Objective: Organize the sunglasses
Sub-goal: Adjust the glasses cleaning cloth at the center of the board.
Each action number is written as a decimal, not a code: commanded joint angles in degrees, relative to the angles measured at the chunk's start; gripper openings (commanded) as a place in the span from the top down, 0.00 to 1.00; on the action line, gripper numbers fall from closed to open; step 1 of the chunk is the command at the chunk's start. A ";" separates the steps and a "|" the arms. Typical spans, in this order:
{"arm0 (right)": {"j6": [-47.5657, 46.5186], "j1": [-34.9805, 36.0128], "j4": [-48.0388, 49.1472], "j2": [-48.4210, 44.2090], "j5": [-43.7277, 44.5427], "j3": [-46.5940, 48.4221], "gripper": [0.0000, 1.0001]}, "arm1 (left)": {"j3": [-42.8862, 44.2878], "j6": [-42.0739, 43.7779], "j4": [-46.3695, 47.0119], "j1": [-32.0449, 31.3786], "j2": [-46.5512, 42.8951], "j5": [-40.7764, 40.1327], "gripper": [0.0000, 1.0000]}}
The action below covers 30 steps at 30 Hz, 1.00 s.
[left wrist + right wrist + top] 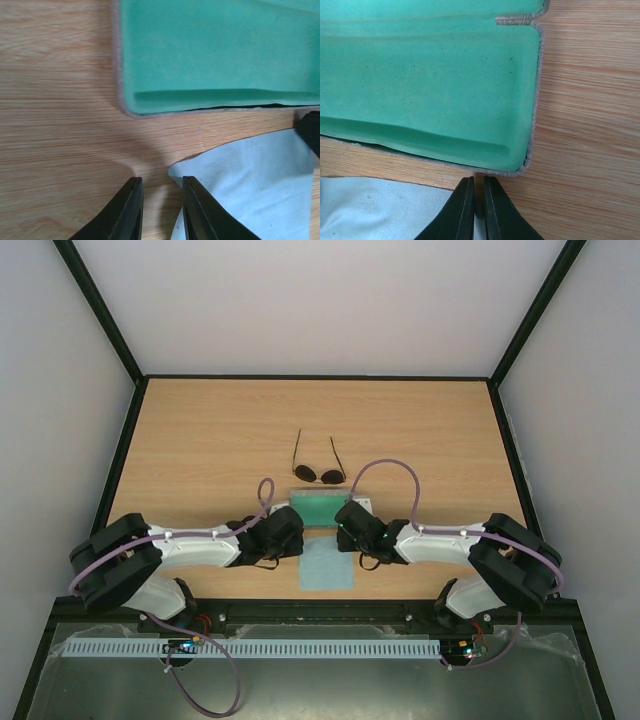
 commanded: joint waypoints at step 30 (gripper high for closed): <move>1.33 2.16 -6.00 -1.85 1.33 -2.90 0.96 | 7.62 -0.11 -6.55 -4.53 1.88 -6.17 0.63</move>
